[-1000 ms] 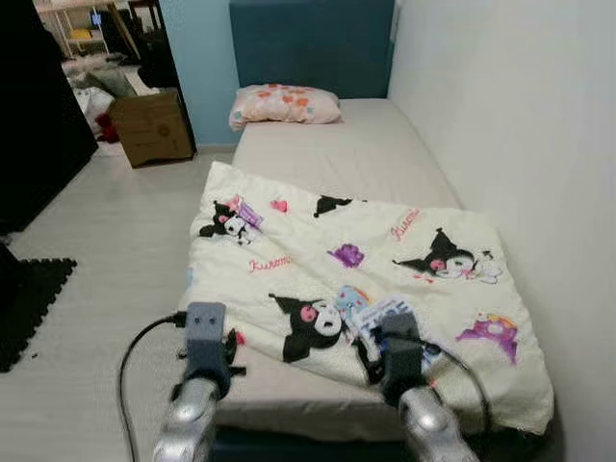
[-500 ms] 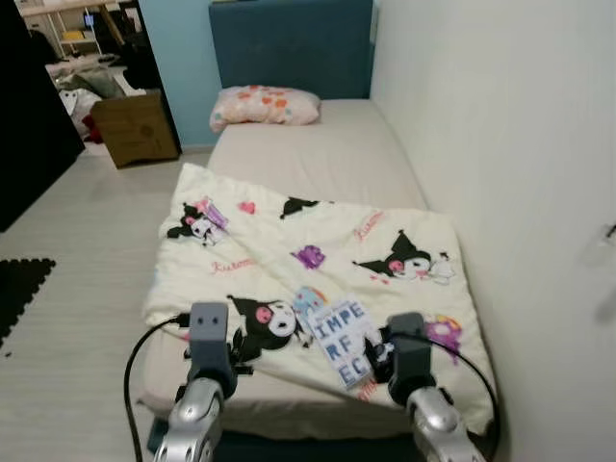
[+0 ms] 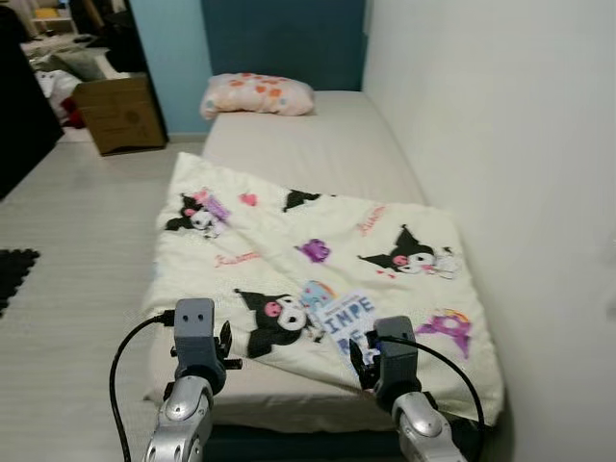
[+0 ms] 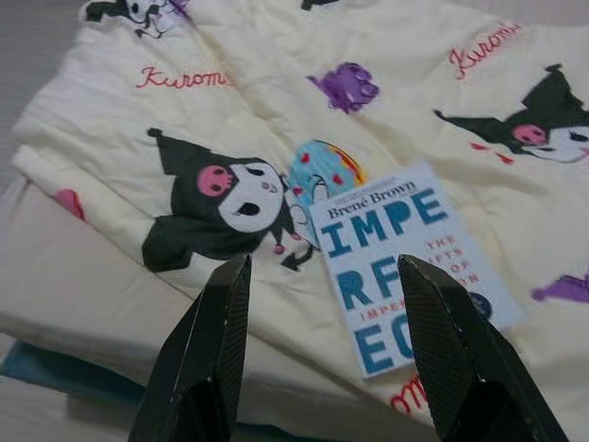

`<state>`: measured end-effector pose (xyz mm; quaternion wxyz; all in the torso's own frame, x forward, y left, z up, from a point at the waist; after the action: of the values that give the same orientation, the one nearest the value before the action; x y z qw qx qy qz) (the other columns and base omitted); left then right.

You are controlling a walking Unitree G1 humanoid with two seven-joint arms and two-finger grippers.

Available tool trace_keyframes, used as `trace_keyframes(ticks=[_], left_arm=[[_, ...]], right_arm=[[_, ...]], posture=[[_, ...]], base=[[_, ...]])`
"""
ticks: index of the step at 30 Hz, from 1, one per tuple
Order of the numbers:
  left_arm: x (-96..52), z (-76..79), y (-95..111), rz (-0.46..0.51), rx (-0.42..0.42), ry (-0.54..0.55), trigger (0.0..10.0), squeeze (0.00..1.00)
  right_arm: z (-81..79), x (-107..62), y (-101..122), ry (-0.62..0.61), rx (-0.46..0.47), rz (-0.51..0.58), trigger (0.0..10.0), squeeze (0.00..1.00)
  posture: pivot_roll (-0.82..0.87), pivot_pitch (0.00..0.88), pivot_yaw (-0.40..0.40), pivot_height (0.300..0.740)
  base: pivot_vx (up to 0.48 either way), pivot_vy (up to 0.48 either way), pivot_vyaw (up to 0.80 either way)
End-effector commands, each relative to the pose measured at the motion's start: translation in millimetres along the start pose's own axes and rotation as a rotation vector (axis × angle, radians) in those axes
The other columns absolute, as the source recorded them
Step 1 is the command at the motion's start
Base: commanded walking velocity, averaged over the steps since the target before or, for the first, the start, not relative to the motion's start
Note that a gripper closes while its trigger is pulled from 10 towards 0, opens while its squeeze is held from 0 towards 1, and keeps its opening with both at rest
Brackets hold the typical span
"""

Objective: Clean up the room

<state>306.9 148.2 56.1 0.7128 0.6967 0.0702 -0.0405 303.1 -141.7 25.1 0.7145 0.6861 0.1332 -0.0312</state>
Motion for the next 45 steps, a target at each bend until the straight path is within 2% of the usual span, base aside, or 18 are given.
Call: trace_keyframes(ticks=[1, 15, 20, 23, 26, 30, 45], left_arm=[[0.5, 6.8, -6.0, -0.035, 0.028, -0.033, 10.0, 0.00], [-0.7, 9.1, -13.6, -0.074, 0.056, -0.029, 10.0, 0.00], [-4.8, 7.4, -23.8, -0.099, 0.076, -0.031, 10.0, 0.00], [-9.8, 4.9, -31.5, -0.109, 0.084, -0.034, 10.0, 0.00], [-19.6, -2.9, -42.3, -0.125, 0.092, -0.022, 10.0, 0.00], [-23.0, -4.9, -40.6, -0.110, 0.073, -0.016, 10.0, 0.00], [-18.4, 4.4, -30.5, -0.070, 0.053, -0.062, 10.0, 0.00]], right_arm=[[3.7, -2.0, -4.4, -0.015, 0.004, -0.015, 10.0, 0.00], [7.7, -0.4, -3.1, -0.029, -0.005, -0.017, 10.0, 0.00], [10.4, -0.5, -11.3, -0.045, -0.029, -0.067, 10.0, 0.00], [16.5, -0.6, -11.6, -0.083, -0.039, -0.066, 10.0, 0.00], [32.3, -0.6, -3.8, -0.175, -0.043, -0.020, 10.0, 0.00], [40.7, -0.6, -1.5, -0.213, 0.002, -0.012, 10.0, 0.00], [31.0, 0.0, -6.6, -0.168, 0.012, -0.027, 10.0, 0.00]], posture=[[-0.07, 0.067, 0.021, 0.740], [-0.07, 0.074, 0.023, 0.740], [-0.06, 0.078, 0.019, 0.740], [-0.06, 0.078, 0.020, 0.740], [-0.06, 0.079, 0.016, 0.740], [-0.06, 0.082, 0.013, 0.740], [-0.05, 0.085, 0.018, 0.740]], base=[[0.000, 0.000, 0.00], [0.000, 0.000, 0.00], [0.000, 0.000, 0.00], [0.000, 0.000, 0.00], [0.000, 0.000, 0.00], [0.000, 0.000, 0.00], [0.016, 0.000, 0.00]])
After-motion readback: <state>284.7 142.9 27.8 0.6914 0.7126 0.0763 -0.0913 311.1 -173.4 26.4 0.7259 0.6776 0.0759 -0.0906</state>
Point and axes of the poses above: a point about 5 cm out from each wrist's last joint towards the gripper, its own x axis pointing out of the wrist towards the gripper, its own y axis along the axis of the wrist's last joint, z = x × y, the point moved 2 cm from there along x, pointing out of the wrist towards the gripper, and after that the axes turned 2 degrees about x, right-handed, at the moved point
